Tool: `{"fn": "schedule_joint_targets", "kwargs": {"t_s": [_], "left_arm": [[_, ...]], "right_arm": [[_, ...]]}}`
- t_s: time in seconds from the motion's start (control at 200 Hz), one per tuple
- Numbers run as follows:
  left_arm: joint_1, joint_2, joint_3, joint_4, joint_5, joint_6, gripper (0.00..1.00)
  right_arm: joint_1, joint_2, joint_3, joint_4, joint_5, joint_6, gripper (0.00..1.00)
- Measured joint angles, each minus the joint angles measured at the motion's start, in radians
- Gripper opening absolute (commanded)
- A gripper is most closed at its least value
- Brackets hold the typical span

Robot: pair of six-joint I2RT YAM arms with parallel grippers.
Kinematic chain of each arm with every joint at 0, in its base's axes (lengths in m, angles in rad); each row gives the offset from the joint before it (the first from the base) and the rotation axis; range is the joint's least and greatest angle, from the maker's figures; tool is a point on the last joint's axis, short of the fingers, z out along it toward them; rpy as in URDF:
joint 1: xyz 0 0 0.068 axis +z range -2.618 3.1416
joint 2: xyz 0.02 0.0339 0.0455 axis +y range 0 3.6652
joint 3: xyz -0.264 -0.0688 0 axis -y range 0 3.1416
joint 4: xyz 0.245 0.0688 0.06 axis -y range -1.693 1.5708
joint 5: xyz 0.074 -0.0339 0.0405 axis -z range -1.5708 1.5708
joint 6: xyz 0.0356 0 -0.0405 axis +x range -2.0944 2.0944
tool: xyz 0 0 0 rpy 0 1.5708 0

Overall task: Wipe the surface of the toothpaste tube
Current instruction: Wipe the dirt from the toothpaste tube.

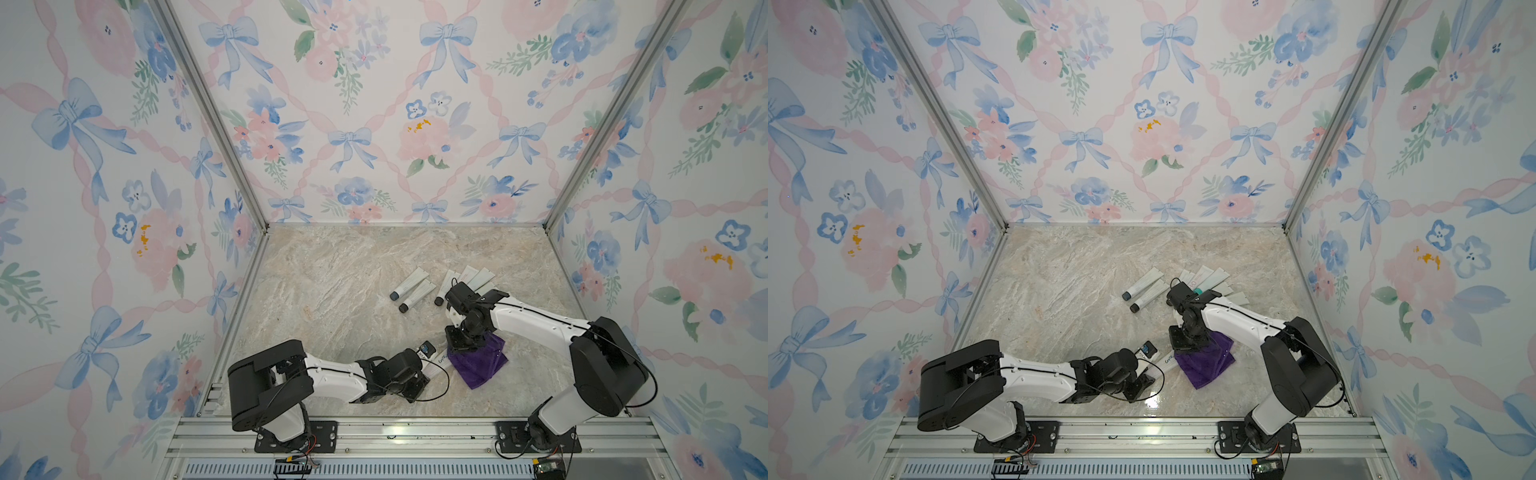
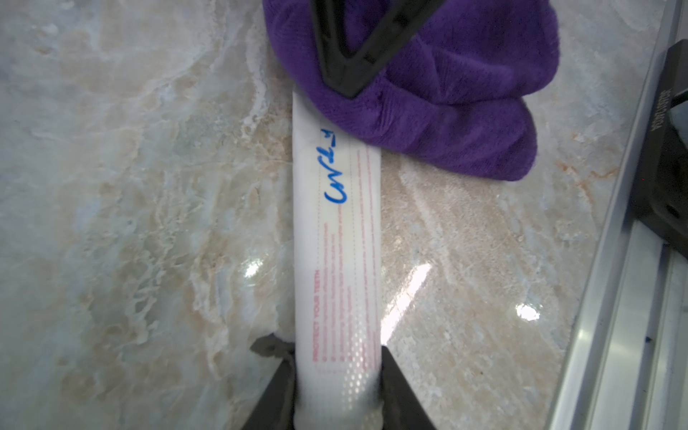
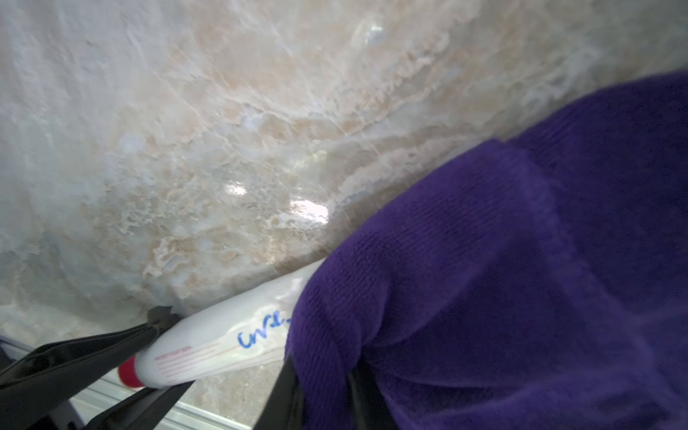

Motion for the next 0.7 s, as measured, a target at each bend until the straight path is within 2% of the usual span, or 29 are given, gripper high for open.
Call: {"fn": "schedule_joint_targets", "kwargs": {"t_s": [0.37,0.7], "left_arm": [[0.001,0.005,0.003,0.005,0.012,0.0,0.31],[0.001,0.006,0.003,0.007,0.012,0.0,0.31]], "right_arm": [[0.006,-0.016,0.034,0.042,-0.144,0.019,0.2],[0.017,0.043,-0.025,0.054,-0.136,0.003,0.2]]}}
